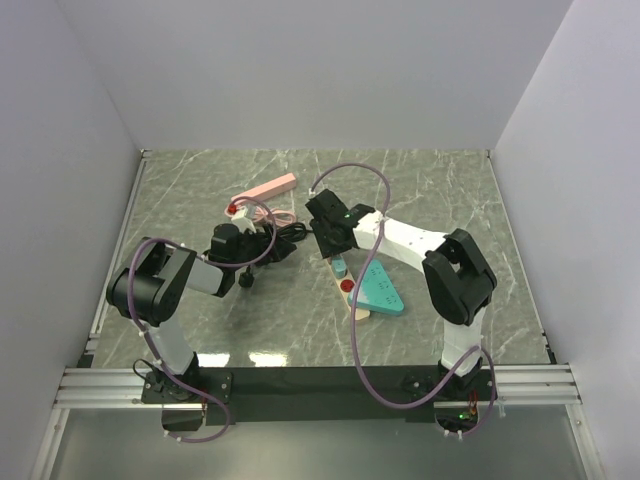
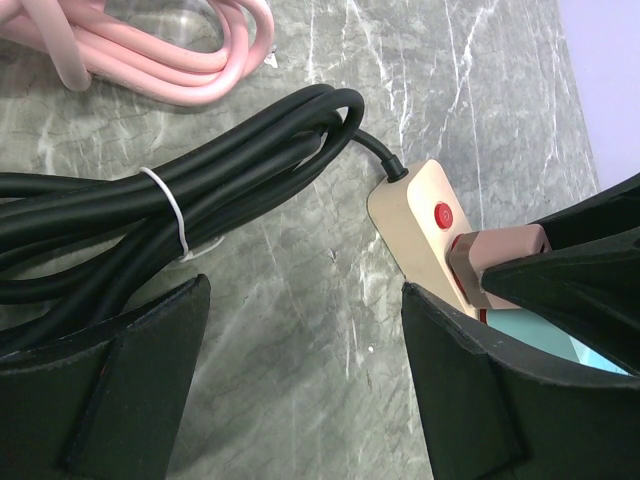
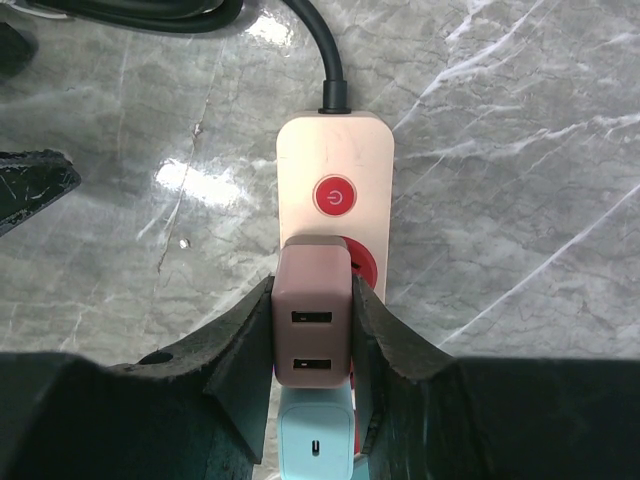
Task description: Insert the plug
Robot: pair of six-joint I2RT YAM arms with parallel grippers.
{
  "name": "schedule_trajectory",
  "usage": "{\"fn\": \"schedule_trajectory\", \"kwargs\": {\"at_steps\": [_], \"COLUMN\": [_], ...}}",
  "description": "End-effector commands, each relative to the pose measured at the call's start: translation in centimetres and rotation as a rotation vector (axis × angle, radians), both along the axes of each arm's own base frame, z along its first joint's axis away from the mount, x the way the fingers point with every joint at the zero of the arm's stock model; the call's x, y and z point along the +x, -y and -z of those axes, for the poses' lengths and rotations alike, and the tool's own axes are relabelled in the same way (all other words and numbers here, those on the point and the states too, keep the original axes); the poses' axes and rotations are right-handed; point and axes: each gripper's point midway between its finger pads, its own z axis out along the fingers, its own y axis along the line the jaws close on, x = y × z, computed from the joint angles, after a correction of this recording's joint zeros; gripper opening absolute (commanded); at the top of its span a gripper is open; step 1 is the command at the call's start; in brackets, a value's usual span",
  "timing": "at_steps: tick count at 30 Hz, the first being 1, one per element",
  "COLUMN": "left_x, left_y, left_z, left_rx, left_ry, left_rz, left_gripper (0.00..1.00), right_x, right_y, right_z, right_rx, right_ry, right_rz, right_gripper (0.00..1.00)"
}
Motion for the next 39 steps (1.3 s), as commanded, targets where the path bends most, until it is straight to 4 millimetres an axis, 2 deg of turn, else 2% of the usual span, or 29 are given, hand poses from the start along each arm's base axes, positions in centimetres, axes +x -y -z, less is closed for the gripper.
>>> {"fn": "schedule_trajectory", "kwargs": {"at_steps": [1, 8, 12, 14, 15, 17, 20, 21, 23, 24, 29, 31, 35, 37, 38, 39], "left_x": [-0.7, -0.7, -0.8, -0.5, -0.5, -0.2, 0.1, 0.3, 0.8, 1.0, 1.7, 1.8, 1.7, 1.5, 1.3, 1.4], "left_y": [-0.4, -0.2, -0.4, -0.6, -0.8, -0.9, -1.0, -1.0, -1.1, -1.2, -1.5, -1.5, -2.0, -2.8, -3.1, -3.8], "left_z": [1.2, 0.8, 0.4, -0.1, -0.2, -0.7, -1.4, -1.7, -2.6, -2.8, -5.2, -6.5, -9.1, -10.8, -11.2, -12.8], "left_rx": [0.008, -0.002, 0.006, 0.013, 0.019, 0.026, 0.032, 0.037, 0.046, 0.053, 0.061, 0.057, 0.071, 0.088, 0.093, 0.096], "left_ry": [-0.048, -0.036, -0.031, -0.015, -0.015, -0.008, 0.005, 0.011, 0.024, 0.028, 0.078, 0.1, 0.142, 0.166, 0.17, 0.208], "left_rz": [-0.003, 0.007, -0.004, -0.014, -0.023, -0.034, -0.04, -0.043, -0.054, -0.06, -0.081, -0.084, -0.102, -0.135, -0.148, -0.185], "left_gripper": [0.84, 0.84, 0.86, 0.88, 0.88, 0.91, 0.92, 0.93, 0.99, 0.99, 0.99, 0.99, 0.99, 0.99, 0.99, 0.99], "right_x": [-8.6, -8.3, -6.7, -5.9, -5.3, -4.3, -2.6, -2.1, -0.9, -0.5, 0.7, 0.9, 1.4, 1.4, 1.2, 1.2], "right_y": [7.7, 7.0, 5.8, 4.7, 4.0, 2.8, 1.8, 1.6, 1.0, 0.8, -0.1, 0.3, 2.3, 4.0, 4.7, 6.2], "right_z": [8.4, 8.2, 5.9, 4.9, 3.7, 1.9, -0.3, -1.5, -3.0, -4.1, -7.5, -9.0, -10.9, -12.1, -14.0, -13.8], "right_rx": [-0.307, -0.261, -0.198, -0.14, -0.105, -0.043, 0.014, 0.034, 0.066, 0.083, 0.163, 0.184, 0.208, 0.252, 0.294, 0.298], "right_ry": [-0.372, -0.338, -0.257, -0.22, -0.187, -0.13, -0.037, 0.002, 0.059, 0.086, 0.196, 0.241, 0.302, 0.341, 0.385, 0.395], "right_rz": [0.011, 0.028, 0.03, 0.024, 0.018, 0.005, 0.008, 0.002, 0.004, -0.003, -0.033, -0.025, 0.021, 0.058, 0.072, 0.103], "right_gripper": [0.0, 0.0, 0.0, 0.08, 0.19, 0.34, 0.47, 0.55, 0.66, 0.73, 0.75, 0.76, 0.77, 0.77, 0.77, 0.77]}}
